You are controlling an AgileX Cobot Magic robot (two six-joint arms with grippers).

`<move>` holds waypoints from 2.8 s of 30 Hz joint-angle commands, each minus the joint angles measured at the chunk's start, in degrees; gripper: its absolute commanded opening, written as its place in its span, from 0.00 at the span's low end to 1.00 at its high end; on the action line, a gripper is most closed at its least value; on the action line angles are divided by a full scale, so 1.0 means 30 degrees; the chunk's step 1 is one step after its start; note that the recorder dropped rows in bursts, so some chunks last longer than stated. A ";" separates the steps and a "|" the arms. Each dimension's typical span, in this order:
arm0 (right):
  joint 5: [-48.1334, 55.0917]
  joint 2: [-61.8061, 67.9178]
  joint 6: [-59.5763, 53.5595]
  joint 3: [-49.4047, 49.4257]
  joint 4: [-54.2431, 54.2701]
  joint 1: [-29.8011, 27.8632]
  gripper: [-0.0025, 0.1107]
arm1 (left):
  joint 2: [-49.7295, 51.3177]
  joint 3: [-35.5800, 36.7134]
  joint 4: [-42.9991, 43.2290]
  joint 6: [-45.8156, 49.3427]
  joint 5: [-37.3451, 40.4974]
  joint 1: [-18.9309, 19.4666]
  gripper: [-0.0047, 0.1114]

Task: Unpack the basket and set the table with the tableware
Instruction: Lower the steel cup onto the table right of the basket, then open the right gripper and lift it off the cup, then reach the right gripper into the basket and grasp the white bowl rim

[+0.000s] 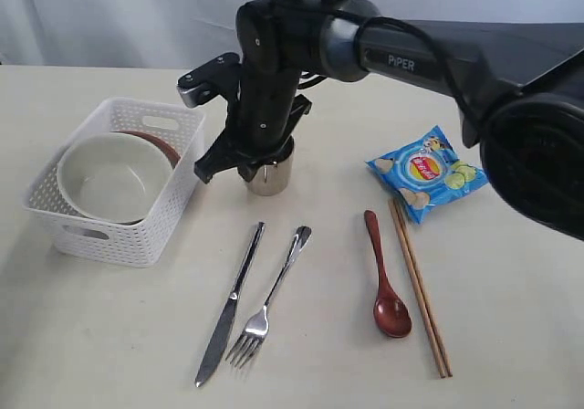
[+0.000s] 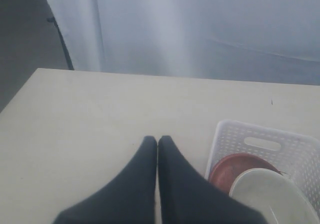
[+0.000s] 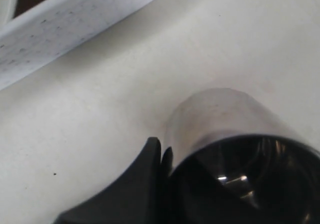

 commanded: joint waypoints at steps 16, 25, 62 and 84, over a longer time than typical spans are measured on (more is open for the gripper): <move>0.0064 0.0268 -0.0894 -0.0047 0.1499 0.0012 0.30 | -0.0110 0.0076 -0.0167 0.0013 -0.0015 -0.0091 0.04; 0.0098 -0.0266 -0.0894 -0.0047 0.1499 0.0012 0.44 | -0.0110 0.0076 -0.0167 0.0013 -0.0015 -0.0091 0.04; -1.1145 0.0359 -0.0852 -0.0047 0.5792 0.4953 0.44 | -0.0110 0.0076 -0.0167 0.0013 -0.0015 -0.0091 0.04; -1.1743 0.1363 -0.0554 -0.0047 0.5757 0.4953 0.34 | -0.0110 0.0076 -0.0167 0.0013 -0.0015 -0.0091 0.04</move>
